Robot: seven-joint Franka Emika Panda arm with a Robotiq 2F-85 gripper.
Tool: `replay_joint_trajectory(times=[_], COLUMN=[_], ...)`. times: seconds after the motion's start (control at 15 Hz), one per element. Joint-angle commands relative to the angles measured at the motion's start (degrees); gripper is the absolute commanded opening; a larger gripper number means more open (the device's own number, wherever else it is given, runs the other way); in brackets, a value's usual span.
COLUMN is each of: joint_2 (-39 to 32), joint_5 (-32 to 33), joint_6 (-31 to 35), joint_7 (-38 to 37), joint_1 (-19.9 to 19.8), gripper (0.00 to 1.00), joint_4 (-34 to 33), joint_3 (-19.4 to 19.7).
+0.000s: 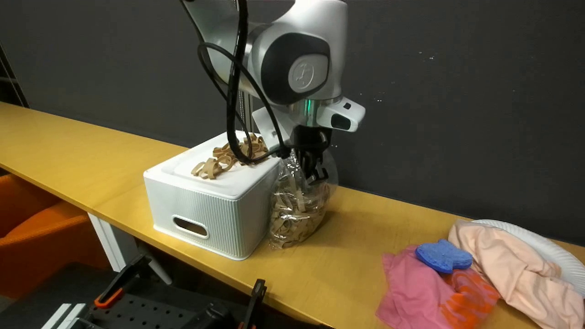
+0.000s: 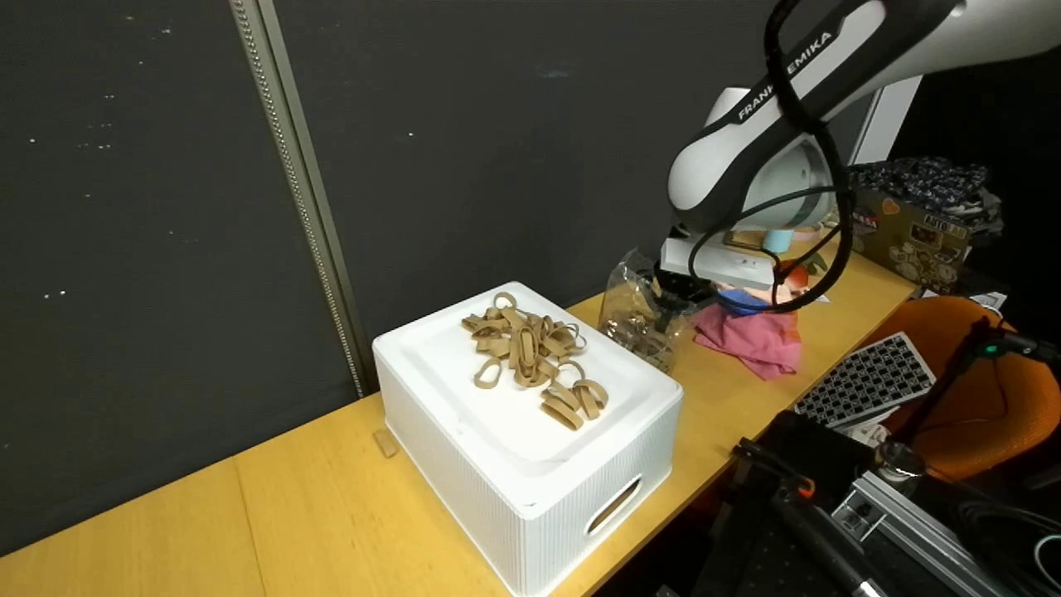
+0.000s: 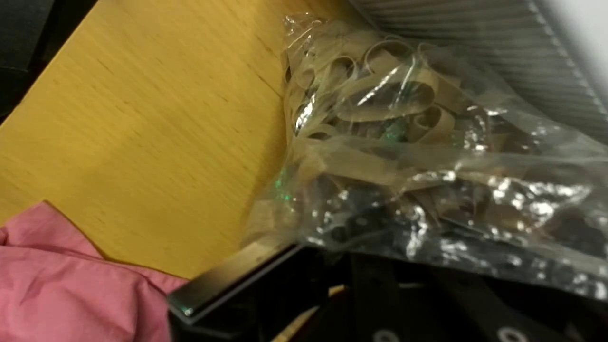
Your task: Remove some rubber bands from the plastic and put them on top of the white storage container.
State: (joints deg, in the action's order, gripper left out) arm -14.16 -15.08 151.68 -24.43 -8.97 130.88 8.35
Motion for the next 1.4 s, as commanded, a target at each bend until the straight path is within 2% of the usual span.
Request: replay_joint_trajectory(times=[0.0,0.2,0.27,0.4,0.8,1.07,1.33], joint_2=[-2.72,-2.99,-2.82,-2.25,-3.49,-4.65,-6.78], joint_5=[-3.64,-5.07,-5.09,-5.62,-5.91,-7.59,-9.63], joint_6=[2.77,4.45,4.67,4.37,3.82,4.06,4.19], joint_7=[3.64,5.21,5.15,5.3,5.46,5.99,7.32], joint_1=[-0.76,-0.88,-0.72,-0.74,-0.76,-0.7,-1.45], gripper=[0.0,0.0,0.24,0.34,0.77,0.85,0.8], joint_4=[-1.28,-1.02,-0.89,-1.24,-4.11,-4.35,-4.91], joint_3=[-0.57,-0.96,-0.91,-1.05,-1.41,-2.71,-3.46])
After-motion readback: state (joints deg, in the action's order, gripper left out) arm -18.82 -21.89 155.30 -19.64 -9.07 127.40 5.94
